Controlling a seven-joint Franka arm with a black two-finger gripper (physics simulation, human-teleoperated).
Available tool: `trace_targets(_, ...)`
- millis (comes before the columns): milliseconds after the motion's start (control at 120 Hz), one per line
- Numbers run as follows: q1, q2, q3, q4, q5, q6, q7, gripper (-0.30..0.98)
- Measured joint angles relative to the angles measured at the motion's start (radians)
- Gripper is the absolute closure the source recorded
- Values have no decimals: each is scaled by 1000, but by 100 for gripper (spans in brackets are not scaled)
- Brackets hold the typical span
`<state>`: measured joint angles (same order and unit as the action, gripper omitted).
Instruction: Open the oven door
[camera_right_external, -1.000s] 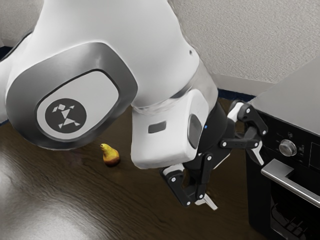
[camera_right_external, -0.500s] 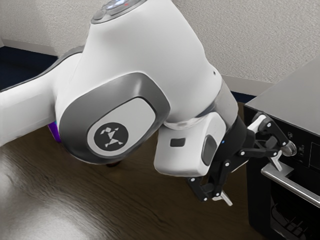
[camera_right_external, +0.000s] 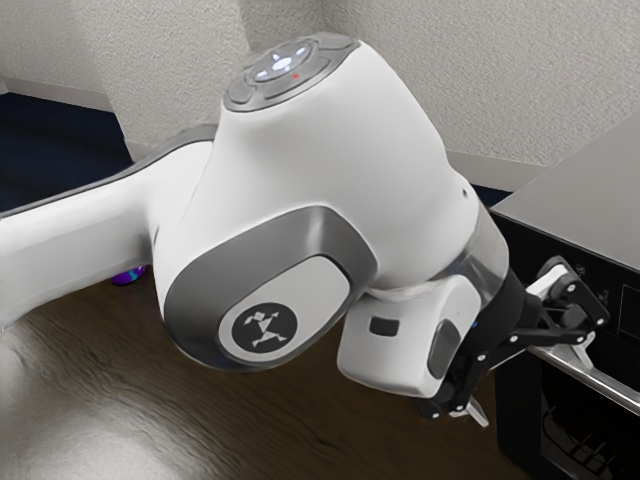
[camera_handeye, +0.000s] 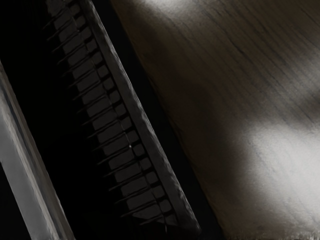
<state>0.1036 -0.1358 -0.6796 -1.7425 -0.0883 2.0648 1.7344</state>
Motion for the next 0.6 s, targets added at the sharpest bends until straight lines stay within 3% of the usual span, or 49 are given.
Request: trace_targets(600,4,44,0,5,6,36,26,0)
